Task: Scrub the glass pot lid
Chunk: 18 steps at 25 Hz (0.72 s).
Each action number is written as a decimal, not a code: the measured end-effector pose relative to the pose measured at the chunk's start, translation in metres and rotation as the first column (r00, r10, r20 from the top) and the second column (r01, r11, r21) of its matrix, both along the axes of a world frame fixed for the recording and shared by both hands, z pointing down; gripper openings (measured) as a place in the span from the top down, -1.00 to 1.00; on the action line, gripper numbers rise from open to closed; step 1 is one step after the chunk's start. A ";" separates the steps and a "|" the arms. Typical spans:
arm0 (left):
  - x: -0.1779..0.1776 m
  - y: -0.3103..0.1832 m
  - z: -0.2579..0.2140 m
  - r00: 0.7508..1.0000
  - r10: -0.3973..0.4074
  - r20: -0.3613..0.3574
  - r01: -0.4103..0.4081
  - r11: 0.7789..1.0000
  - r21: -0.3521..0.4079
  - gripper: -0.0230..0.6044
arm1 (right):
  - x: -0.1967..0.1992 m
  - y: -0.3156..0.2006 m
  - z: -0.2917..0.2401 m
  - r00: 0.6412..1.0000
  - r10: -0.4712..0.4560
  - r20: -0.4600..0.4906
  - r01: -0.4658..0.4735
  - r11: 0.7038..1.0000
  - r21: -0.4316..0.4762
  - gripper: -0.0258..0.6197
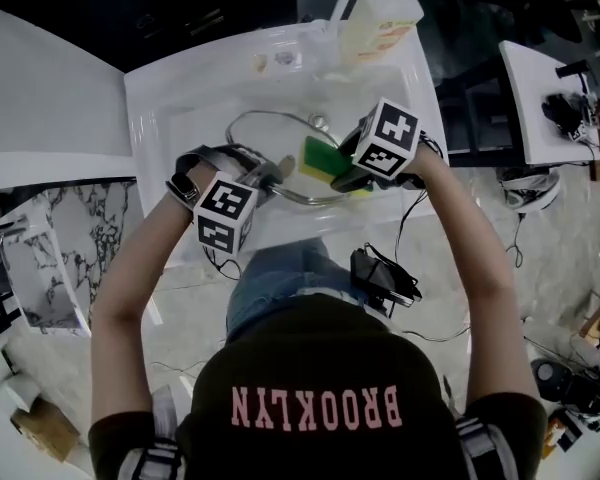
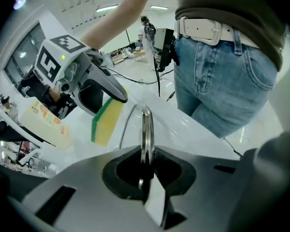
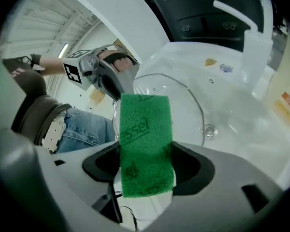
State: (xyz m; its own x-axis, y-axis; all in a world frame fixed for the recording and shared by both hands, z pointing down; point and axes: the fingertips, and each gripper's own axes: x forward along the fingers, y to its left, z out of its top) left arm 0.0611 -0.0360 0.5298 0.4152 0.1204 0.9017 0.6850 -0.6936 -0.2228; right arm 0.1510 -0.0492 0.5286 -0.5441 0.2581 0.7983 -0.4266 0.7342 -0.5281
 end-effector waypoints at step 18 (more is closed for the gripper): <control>-0.007 -0.002 0.005 1.000 0.025 0.000 -0.025 1.000 0.016 0.81 | 0.004 0.042 0.057 0.930 -0.366 -0.031 0.338 0.884 -0.323 0.01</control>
State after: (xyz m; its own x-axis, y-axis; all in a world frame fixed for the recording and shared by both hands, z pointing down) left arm 0.0538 -0.0376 0.5345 0.4122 0.1161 0.9037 0.7022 -0.6724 -0.2339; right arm 0.1550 -0.0075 0.5860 -0.3027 0.6590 0.6885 -0.2255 0.6524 -0.7236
